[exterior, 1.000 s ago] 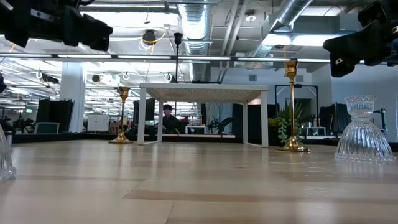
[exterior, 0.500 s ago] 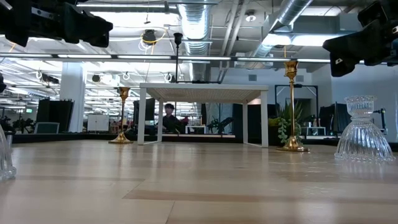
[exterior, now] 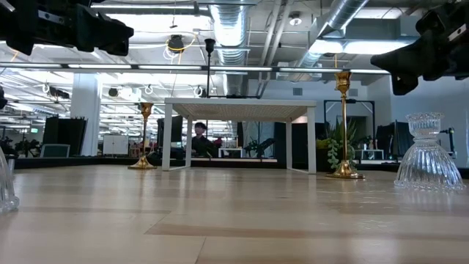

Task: Pick & Place candle stick holders
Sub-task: Put the right gold candle holder on the shelf

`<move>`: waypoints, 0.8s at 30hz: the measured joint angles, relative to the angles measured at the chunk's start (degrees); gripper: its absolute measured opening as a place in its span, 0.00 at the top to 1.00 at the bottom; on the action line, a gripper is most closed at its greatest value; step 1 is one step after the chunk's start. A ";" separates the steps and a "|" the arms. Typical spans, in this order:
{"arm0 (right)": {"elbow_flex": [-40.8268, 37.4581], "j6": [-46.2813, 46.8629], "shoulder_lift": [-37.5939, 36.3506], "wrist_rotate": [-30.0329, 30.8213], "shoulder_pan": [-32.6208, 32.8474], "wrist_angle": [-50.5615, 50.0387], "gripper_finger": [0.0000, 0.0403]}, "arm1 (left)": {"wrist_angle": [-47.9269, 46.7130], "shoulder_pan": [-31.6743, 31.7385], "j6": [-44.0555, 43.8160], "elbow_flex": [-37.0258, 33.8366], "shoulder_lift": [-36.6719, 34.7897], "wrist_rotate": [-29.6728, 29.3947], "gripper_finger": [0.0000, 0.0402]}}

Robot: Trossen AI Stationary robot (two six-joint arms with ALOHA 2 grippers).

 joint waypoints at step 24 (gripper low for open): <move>0.06 10.69 14.58 7.84 -1.88 0.27 1.00 | 0.00 0.02 0.00 0.01 0.00 -0.17 0.98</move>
